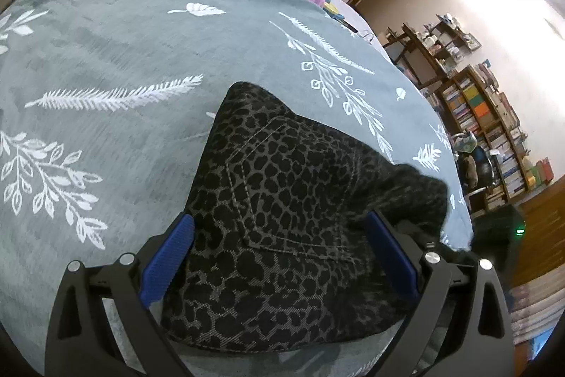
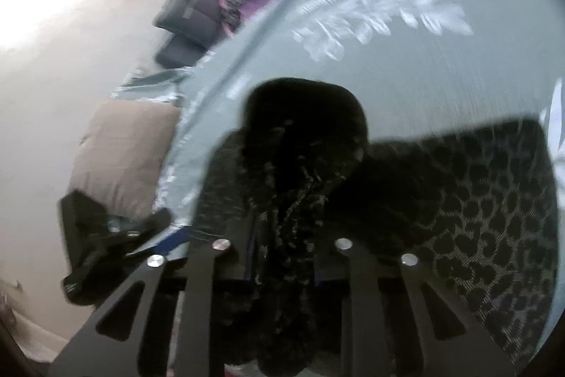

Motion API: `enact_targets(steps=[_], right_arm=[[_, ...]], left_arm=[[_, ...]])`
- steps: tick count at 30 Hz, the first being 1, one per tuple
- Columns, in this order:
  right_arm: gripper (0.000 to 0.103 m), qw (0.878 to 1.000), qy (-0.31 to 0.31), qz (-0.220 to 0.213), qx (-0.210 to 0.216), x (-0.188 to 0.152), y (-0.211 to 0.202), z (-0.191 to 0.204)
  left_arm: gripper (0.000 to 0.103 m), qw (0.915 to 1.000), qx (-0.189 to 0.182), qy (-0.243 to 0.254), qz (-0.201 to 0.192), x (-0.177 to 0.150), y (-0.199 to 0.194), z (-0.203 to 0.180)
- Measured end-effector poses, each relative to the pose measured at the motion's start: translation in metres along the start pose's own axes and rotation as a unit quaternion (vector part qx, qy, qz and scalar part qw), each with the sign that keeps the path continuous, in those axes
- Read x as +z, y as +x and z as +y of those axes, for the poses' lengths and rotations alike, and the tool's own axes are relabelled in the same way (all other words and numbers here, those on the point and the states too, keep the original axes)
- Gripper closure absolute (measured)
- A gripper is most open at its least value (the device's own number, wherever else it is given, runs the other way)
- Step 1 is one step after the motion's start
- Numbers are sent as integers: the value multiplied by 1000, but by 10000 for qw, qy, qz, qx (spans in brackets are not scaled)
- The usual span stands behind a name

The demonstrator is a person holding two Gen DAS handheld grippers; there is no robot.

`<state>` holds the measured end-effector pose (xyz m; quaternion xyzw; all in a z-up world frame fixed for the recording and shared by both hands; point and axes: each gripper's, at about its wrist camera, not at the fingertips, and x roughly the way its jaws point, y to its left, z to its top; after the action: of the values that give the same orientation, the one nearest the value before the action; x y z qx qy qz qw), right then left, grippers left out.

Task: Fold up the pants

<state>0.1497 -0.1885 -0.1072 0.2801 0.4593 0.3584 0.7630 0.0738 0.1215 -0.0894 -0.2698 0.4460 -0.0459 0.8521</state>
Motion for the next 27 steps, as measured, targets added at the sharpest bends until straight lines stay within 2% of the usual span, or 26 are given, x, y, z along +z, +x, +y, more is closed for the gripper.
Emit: enact_targets(steps=[5,9,15,17,27], right_arm=[[85,9965,-405,-688,235,17,-60,27],[85,9950,-319,-944,56,23,-95,4],[84,9947,525,-693,-549,-2,-90,-77],[80,9943,544,-610,-685,-12,-82,-89],[79,9929,301,-720,-898,-14,-82,-90]], left_arm=[[7,9997,-109,153,-139,8,-10,-14],[7,9992,-256,250,-186,11,-9,-28],[7,9983,-338,467,102,-1,14,-50],[7,9975,-329,578,240,-7,24,-57],[7,9912,154,1288,273,-23,53,-69]])
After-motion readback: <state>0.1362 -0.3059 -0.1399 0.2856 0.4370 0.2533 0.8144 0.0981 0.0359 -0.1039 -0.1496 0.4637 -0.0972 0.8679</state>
